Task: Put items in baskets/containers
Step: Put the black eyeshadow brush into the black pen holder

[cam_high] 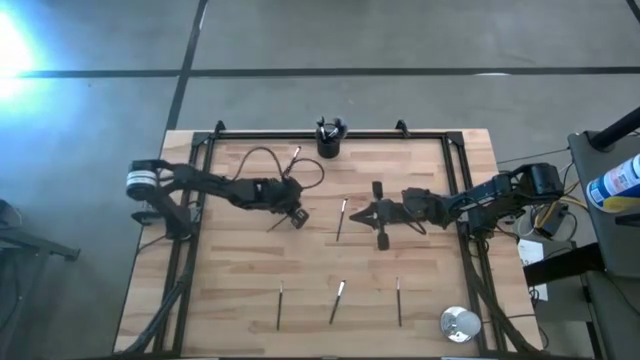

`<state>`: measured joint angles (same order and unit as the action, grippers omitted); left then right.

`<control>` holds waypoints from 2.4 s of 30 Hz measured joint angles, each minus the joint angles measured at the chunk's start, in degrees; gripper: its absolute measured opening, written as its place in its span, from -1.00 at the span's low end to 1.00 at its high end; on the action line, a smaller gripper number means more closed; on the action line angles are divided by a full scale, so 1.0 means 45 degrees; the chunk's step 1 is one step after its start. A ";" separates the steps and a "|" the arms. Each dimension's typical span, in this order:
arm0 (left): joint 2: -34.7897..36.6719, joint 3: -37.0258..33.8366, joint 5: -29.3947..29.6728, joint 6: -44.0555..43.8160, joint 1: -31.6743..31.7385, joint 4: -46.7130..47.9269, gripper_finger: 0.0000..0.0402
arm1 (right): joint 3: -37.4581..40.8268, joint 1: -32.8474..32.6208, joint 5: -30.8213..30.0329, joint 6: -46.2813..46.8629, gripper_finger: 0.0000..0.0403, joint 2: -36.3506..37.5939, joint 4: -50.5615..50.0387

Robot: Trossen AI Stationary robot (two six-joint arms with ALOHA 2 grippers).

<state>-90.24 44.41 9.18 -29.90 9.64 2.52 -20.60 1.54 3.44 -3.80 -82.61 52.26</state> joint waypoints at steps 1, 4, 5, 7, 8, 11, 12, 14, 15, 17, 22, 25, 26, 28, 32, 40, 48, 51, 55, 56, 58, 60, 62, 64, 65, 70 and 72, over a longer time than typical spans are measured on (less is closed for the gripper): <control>0.0365 0.0016 0.0044 0.0090 -0.0024 -0.0335 -0.99 | 0.0058 0.0000 0.0000 0.0047 -0.96 0.0000 -0.0015; 0.1181 -0.0543 0.0089 0.0256 -0.0171 -0.1706 -1.00 | 0.0258 0.0000 -0.0029 0.0160 -0.96 0.0000 -0.0047; 0.1376 -0.0876 0.0083 0.0239 -0.0235 -0.2315 -1.00 | 0.0338 0.0000 -0.0029 0.0267 -0.96 0.0000 -0.0056; 0.1760 -0.1664 -0.0051 0.0228 -0.0374 -0.4272 -1.00 | 0.0527 0.0000 -0.0076 0.0716 -0.96 0.0000 -0.0041; 0.1916 -0.2120 -0.0248 0.0221 -0.0423 -0.5622 -1.00 | 0.0623 -0.0005 -0.0135 0.0900 -0.96 -0.0043 0.0039; 0.1852 -0.3700 -0.0587 0.0059 -0.0605 -0.9943 -1.00 | 0.0860 0.0005 -0.0144 0.1550 -0.96 -0.0686 0.1523; 0.1720 -0.4168 -0.0598 0.0045 -0.0642 -1.1213 -1.00 | 0.0872 0.0005 -0.0141 0.1881 -0.96 -0.1062 0.2212; 0.1479 -0.4853 -0.0628 0.0062 -0.0664 -1.3485 -1.00 | 0.0840 0.0000 -0.0208 0.2953 -0.96 -0.2006 0.3715; 0.1336 -0.5023 -0.0625 0.0115 -0.0682 -1.4407 -1.00 | 0.0765 0.0000 -0.0255 0.3471 -0.96 -0.2547 0.4398; 0.1009 -0.5280 -0.0711 0.0362 -0.0689 -1.5503 -1.00 | 0.0427 0.0005 -0.0332 0.4231 -0.95 -0.3587 0.5751; 0.0228 -0.4835 -0.1759 0.1255 -0.0711 -1.7497 -1.00 | -0.0696 0.0056 -0.0331 0.5531 -0.79 -0.5484 0.7577; -0.0119 -0.4300 -0.2490 0.1799 -0.0716 -1.7516 -1.00 | -0.1430 0.0256 -0.0369 0.5993 -0.63 -0.5818 0.7695; -0.0185 -0.4123 -0.2705 0.1982 -0.0720 -1.7544 -1.00 | -0.1602 0.0331 -0.0375 0.6110 -0.58 -0.5836 0.7681; -0.0250 -0.3809 -0.3060 0.2260 -0.0725 -1.7569 -1.00 | -0.1882 0.0480 -0.0404 0.6250 -0.47 -0.5763 0.7714; -0.0378 -0.3434 -0.3322 0.2815 -0.0725 -1.7436 -1.00 | -0.2036 0.0623 -0.0377 0.6324 -0.30 -0.5336 0.7696; -0.0574 -0.2804 -0.3736 0.3283 -0.0720 -1.7480 -1.00 | -0.2925 0.0675 -0.0312 0.5799 -0.25 -0.5197 0.6777; -0.0626 -0.2640 -0.3787 0.3415 -0.0719 -1.7361 -1.00 | -0.3438 0.0661 -0.0248 0.5131 -0.49 -0.5197 0.6298; -0.0607 -0.2644 -0.3729 0.3548 -0.0716 -1.7336 -1.00 | -0.3438 0.0661 -0.0228 0.5035 -0.71 -0.5197 0.6272; -0.0542 -0.2645 -0.3431 0.3306 -0.0652 -1.7104 -1.00 | -0.3438 0.0656 -0.0234 0.4730 -0.91 -0.5197 0.6239; -0.0432 -0.2645 -0.3218 0.3165 -0.0581 -1.6800 -0.99 | -0.3419 0.0665 -0.0290 0.4728 -0.91 -0.5188 0.6163; -0.0093 -0.2653 -0.3092 0.3105 -0.0397 -1.6006 -0.95 | -0.3386 0.0796 -0.0339 0.4636 -0.92 -0.5044 0.5761; 0.0386 -0.2794 -0.2999 0.3123 -0.0190 -1.5280 -0.88 | -0.3285 0.1020 -0.0399 0.4491 -0.92 -0.4670 0.5118; 0.1006 -0.3029 -0.2942 0.3478 -0.0074 -1.4868 -0.81 | -0.3196 0.1351 -0.0463 0.4312 -0.92 -0.4187 0.4434; 0.1674 -0.3442 -0.2917 0.3886 -0.0032 -1.4775 -0.74 | -0.3166 0.1799 -0.0476 0.3956 -0.93 -0.3709 0.3639; 0.1937 -0.3685 -0.2913 0.4062 -0.0017 -1.4780 -0.71 | -0.3166 0.2067 -0.0479 0.3721 -0.93 -0.3476 0.3262; 0.2869 -0.4880 -0.2716 0.4536 0.0110 -1.4772 -0.63 | -0.3619 0.3942 -0.0461 0.3023 -0.93 -0.2474 0.1317; 0.3012 -0.5225 -0.2606 0.4539 0.0115 -1.4884 -0.63 | -0.4173 0.4786 -0.0461 0.2828 -0.93 -0.2467 0.0504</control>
<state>-76.69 20.90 -2.54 -9.47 10.15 -64.45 -39.38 23.08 1.37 8.93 -93.71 54.53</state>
